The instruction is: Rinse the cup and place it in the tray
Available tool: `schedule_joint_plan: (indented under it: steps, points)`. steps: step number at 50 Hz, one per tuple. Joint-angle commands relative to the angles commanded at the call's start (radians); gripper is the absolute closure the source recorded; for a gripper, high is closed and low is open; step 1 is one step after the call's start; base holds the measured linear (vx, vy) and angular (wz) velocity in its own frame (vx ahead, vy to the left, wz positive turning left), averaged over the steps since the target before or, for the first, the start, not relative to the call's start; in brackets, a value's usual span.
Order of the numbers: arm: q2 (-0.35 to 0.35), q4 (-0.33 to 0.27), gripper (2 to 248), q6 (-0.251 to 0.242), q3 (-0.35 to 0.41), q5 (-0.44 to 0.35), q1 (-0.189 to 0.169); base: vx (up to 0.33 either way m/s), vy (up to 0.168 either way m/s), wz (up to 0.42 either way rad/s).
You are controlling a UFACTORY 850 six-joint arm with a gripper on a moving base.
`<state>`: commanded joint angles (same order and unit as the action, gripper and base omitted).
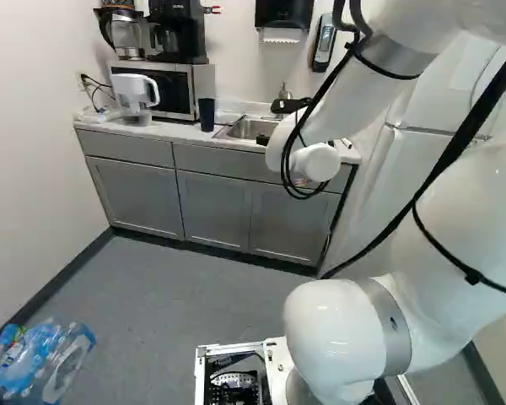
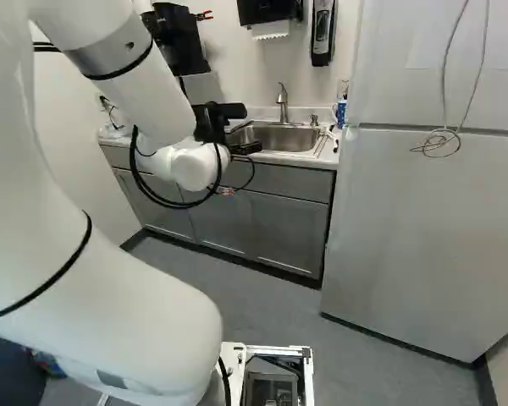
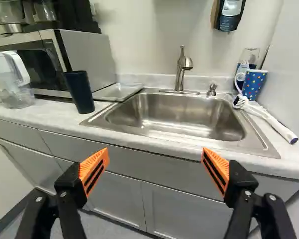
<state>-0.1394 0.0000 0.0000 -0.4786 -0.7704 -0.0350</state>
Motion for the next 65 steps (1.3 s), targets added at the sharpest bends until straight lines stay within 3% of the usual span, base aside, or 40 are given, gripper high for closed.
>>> schedule_joint_plan:
  steps: [65]
  points:
    - [0.043,0.000,3,0.000,-0.187,0.189,-0.021,0.000,0.000,0.000]
